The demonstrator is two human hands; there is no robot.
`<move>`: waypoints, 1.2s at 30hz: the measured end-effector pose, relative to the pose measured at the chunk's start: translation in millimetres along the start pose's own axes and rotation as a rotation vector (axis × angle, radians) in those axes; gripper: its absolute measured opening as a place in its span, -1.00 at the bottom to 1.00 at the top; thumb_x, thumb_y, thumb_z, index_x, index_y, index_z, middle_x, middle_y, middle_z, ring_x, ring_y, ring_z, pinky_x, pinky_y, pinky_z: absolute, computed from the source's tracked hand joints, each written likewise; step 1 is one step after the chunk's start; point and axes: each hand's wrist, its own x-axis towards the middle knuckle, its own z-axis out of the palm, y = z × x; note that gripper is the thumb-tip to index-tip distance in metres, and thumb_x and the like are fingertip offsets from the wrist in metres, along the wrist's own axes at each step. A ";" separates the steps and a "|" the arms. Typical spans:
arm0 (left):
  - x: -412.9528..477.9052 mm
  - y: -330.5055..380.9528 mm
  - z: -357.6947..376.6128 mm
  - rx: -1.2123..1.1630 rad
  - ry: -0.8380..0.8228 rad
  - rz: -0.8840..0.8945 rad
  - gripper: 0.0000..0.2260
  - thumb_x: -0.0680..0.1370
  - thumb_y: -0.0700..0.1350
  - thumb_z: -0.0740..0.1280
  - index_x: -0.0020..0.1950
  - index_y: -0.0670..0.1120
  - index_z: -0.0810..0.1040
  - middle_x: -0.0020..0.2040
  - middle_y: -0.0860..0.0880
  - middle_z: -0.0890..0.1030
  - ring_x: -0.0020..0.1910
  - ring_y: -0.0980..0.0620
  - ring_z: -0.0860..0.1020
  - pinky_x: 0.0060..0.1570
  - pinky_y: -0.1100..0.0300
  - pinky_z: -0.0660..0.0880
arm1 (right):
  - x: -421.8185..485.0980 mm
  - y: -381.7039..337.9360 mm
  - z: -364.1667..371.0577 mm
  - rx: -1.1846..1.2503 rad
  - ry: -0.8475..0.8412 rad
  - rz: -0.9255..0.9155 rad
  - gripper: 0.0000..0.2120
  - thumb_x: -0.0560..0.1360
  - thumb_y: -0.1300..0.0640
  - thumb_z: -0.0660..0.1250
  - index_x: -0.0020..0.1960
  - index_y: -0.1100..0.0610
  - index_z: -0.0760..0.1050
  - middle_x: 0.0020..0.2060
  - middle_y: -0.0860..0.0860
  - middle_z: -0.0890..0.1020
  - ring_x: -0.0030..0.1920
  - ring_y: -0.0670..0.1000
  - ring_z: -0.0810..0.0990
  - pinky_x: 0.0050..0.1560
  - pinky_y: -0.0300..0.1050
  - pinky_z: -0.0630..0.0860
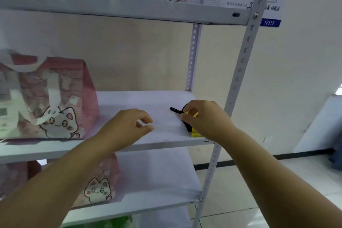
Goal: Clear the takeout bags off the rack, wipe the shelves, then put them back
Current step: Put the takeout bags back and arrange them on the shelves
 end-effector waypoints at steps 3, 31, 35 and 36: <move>-27.5 -2.7 -26.4 0.029 0.046 -0.032 -0.92 0.46 0.04 0.39 -0.07 0.11 0.58 -0.06 0.19 0.58 -0.13 0.23 0.56 -0.04 0.21 0.51 | -3.9 -22.3 -2.1 0.028 -0.007 -0.056 -0.74 0.48 -0.14 0.28 0.09 -0.04 0.55 -0.07 -0.12 0.63 -0.15 -0.07 0.55 -0.06 -0.13 0.52; -214.5 -16.9 -305.3 0.266 0.437 0.071 -0.95 0.47 0.03 0.37 -0.15 0.09 0.56 -0.21 0.21 0.57 -0.23 0.27 0.53 -0.26 0.36 0.42 | -89.1 -302.5 -67.0 0.107 0.280 -0.407 -0.87 0.49 -0.03 0.31 -0.14 0.00 0.56 -0.25 -0.11 0.62 -0.25 -0.17 0.53 -0.31 -0.28 0.36; -216.8 -18.7 -319.2 0.257 0.472 0.091 -0.94 0.49 0.02 0.36 -0.11 0.06 0.56 -0.19 0.19 0.58 -0.24 0.27 0.53 -0.30 0.41 0.35 | -91.7 -319.3 -73.7 0.091 0.312 -0.439 -0.87 0.50 -0.04 0.30 -0.15 -0.02 0.55 -0.26 -0.14 0.61 -0.25 -0.19 0.54 -0.30 -0.31 0.38; -215.3 -17.7 -320.6 0.259 0.471 0.103 -0.94 0.49 0.02 0.35 -0.11 0.06 0.56 -0.20 0.20 0.58 -0.25 0.28 0.52 -0.31 0.43 0.34 | -91.8 -320.8 -75.8 0.085 0.320 -0.442 -0.88 0.49 -0.04 0.30 -0.15 -0.02 0.55 -0.26 -0.14 0.61 -0.25 -0.18 0.54 -0.29 -0.30 0.40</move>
